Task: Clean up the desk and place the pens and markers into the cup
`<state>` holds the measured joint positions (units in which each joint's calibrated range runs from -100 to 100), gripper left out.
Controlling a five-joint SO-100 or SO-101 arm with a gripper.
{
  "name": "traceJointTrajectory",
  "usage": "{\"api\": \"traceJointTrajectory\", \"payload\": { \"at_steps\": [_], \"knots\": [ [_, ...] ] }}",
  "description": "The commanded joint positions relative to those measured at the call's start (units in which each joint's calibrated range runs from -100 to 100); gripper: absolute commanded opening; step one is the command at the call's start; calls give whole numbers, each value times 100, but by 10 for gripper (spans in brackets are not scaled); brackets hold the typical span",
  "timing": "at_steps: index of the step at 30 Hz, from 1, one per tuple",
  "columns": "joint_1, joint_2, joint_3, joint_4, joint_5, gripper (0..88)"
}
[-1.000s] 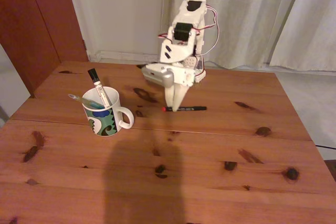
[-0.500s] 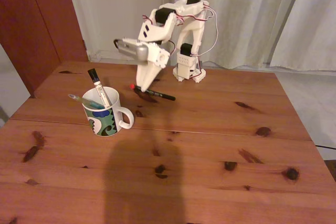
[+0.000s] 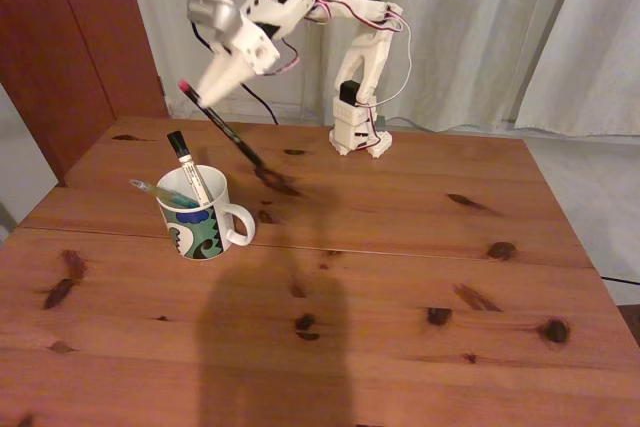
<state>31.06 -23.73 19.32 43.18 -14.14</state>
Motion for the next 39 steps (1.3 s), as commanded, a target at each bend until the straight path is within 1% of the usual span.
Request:
{"api": "traceJointTrajectory", "payload": {
  "at_steps": [1,6,13,18,22,39],
  "knots": [
    [115,242,-778,-296,31,10],
    [461,714,-1247,-296,57,10],
    [517,1607,-2194,-296,15,10],
    [509,1864,-2644,-288,-6,10],
    [477,1831,-2644,-253,-131,10],
    [436,1839,-1977,-279,-74,10]
  ]
}}
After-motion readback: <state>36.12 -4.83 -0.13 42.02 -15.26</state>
